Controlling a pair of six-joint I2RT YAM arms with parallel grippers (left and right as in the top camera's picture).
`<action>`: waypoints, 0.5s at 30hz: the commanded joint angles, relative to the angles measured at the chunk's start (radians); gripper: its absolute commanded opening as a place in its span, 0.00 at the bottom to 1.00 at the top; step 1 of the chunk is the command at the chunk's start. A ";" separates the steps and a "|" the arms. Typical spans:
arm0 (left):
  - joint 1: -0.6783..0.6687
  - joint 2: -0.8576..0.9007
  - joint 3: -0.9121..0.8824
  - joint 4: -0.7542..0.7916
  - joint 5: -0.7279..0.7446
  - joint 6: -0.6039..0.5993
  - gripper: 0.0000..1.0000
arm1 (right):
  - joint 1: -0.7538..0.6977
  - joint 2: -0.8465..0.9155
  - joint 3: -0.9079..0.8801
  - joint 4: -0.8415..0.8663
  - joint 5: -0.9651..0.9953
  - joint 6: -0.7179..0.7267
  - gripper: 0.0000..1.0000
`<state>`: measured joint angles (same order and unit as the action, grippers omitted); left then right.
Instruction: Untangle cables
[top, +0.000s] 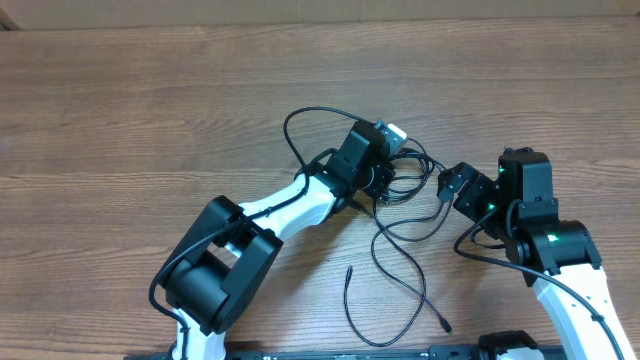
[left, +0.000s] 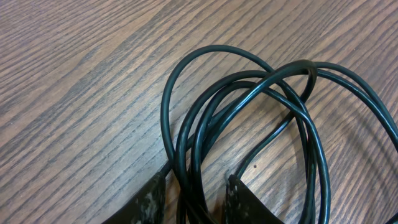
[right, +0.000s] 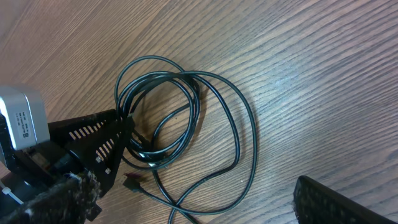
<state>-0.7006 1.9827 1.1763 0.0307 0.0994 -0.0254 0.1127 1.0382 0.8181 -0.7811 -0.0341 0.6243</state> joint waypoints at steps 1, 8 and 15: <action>-0.010 0.019 0.012 0.004 -0.007 0.016 0.32 | -0.002 -0.003 0.007 0.005 0.014 0.003 1.00; -0.010 0.021 0.012 0.007 -0.006 0.019 0.07 | -0.002 -0.003 0.007 0.005 0.014 0.003 1.00; -0.010 0.003 0.013 0.021 -0.005 -0.001 0.04 | -0.002 -0.003 0.007 -0.008 0.014 -0.006 1.00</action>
<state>-0.7006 1.9827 1.1763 0.0364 0.0990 -0.0170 0.1127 1.0382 0.8181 -0.7864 -0.0338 0.6247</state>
